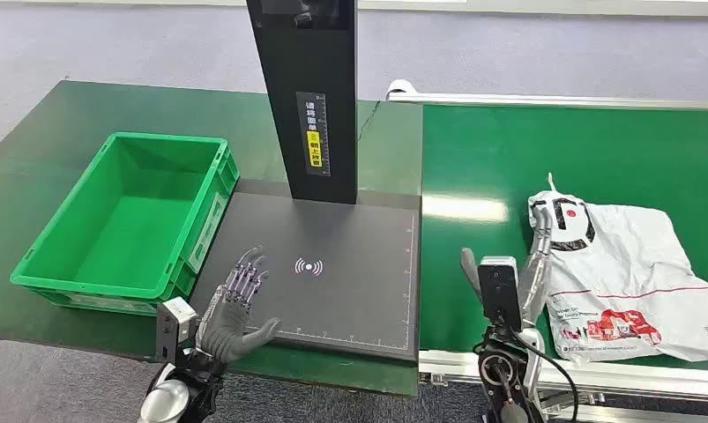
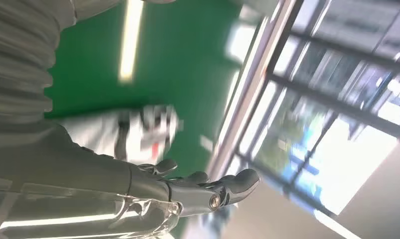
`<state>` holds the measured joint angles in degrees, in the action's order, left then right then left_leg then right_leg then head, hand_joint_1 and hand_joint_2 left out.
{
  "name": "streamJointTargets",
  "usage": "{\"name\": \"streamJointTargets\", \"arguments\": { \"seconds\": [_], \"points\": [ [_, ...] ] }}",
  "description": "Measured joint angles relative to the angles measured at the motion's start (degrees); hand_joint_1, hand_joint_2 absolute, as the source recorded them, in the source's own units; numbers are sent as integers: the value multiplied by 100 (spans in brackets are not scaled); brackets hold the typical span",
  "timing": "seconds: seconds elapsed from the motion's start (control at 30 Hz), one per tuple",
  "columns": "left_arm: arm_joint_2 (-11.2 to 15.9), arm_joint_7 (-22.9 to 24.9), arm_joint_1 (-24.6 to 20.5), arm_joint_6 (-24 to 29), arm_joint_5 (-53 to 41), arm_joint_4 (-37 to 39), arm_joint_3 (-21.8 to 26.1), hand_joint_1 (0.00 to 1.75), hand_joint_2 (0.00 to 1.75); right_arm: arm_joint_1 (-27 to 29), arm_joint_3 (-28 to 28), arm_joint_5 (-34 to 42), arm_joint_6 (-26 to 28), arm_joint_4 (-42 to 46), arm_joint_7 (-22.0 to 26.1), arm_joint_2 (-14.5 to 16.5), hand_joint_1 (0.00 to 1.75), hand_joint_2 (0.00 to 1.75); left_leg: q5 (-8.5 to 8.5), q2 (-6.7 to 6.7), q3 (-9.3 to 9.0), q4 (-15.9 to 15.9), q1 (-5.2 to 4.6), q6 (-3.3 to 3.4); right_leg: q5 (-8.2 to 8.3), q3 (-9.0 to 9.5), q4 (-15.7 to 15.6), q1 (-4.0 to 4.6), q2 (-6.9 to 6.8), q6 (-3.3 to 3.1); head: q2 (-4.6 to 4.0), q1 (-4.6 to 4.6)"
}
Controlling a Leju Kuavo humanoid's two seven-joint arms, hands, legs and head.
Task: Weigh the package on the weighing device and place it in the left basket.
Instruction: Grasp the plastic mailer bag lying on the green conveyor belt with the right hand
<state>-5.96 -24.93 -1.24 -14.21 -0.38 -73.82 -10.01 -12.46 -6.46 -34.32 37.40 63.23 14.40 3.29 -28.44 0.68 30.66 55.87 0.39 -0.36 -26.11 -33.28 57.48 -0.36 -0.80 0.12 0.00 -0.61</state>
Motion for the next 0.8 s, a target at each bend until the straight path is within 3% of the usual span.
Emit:
{"name": "streamJointTargets", "arguments": {
  "seconds": [0.07,0.13,0.3,0.43,0.7,0.8],
  "points": [
    [-2,6,11,-5,-12,-19,5,0,175,-27,96,-388,-18,-20,-224,-46,0,175,0,-1,0,0,0,0,0,0,0,0,0,0,0,0],
    [-7,20,28,-32,-46,-50,22,0,175,-72,278,-1252,-176,-59,-764,-135,0,175,0,-1,0,0,0,0,0,0,0,0,0,0,0,1],
    [-38,44,41,-110,-134,-86,96,0,175,-127,592,-2795,-1004,-161,-1717,-286,0,175,0,-2,0,0,1,0,0,0,0,1,0,-1,0,1],
    [-59,59,43,-166,-203,-89,135,0,175,-156,795,-3201,-1950,-253,-2224,-331,0,175,0,-2,1,0,1,0,0,0,0,1,0,-1,0,1],
    [-145,183,83,-228,-322,-200,266,0,175,-173,1361,-3666,-2959,-356,-3140,-339,0,175,-1,-2,2,0,0,1,0,0,0,0,-1,-1,0,1],
    [-175,228,90,-236,-335,-230,296,0,175,-182,1574,-3725,-3166,-397,-3284,-343,0,175,-1,-2,2,0,1,1,0,0,0,0,-1,-1,0,0]
  ]
}}
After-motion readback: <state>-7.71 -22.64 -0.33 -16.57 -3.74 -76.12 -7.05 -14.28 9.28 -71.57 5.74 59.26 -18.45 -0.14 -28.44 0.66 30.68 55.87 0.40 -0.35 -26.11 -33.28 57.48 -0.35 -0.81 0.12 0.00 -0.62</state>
